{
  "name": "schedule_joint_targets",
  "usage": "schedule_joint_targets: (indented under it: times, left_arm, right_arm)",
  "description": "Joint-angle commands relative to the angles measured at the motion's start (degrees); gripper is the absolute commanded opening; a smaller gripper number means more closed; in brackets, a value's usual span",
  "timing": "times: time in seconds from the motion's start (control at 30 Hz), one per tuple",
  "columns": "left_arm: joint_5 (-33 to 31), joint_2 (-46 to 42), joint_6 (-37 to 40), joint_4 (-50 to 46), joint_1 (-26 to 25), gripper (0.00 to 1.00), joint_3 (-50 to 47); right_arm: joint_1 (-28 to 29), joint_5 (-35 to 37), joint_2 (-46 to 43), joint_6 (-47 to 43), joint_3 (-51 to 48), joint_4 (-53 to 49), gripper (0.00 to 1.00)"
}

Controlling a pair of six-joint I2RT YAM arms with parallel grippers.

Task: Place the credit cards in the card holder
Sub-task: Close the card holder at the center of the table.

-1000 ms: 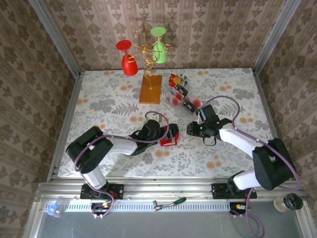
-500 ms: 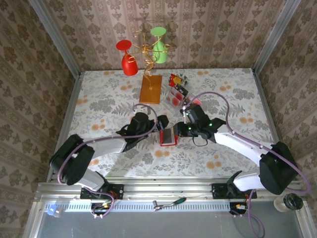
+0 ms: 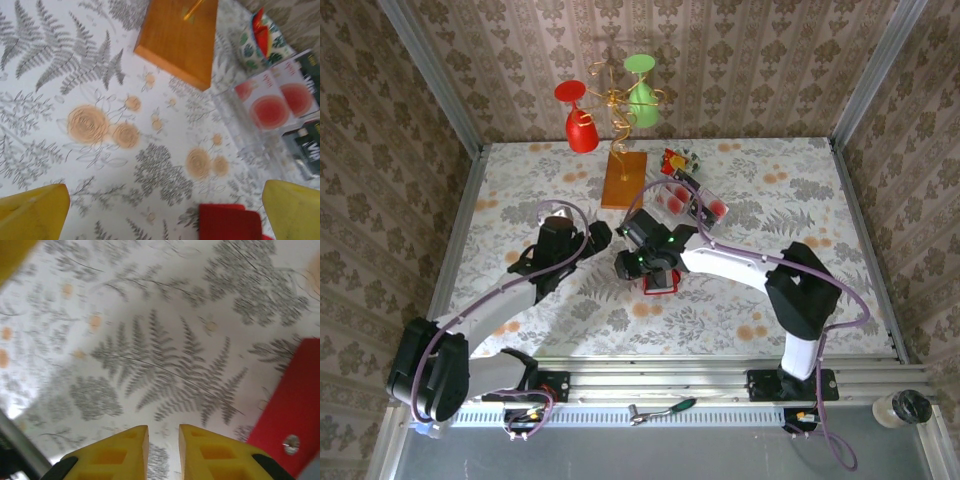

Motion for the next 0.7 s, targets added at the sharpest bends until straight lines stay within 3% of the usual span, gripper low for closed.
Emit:
schedule_joint_targets:
  times: [0.0,0.2,0.67]
  left_arm:
    - [0.9,-0.2,2.9,-4.0,0.1,1.00,-0.4]
    - [1.8,3.0,6.0,-5.1,-1.4,1.00,1.6]
    - [-2.3,17.2,18.8,-11.7,-12.8,1.00,11.6]
  right_arm:
    - [-1.6,3.1,-1.0,-0.4,-1.7,-2.3,0.24]
    - [-4.0,3.9,-4.3,0.9,-8.5,-0.2,0.23]
    - [-6.9,3.2,-6.6,2.5,-18.3,5.0,0.22]
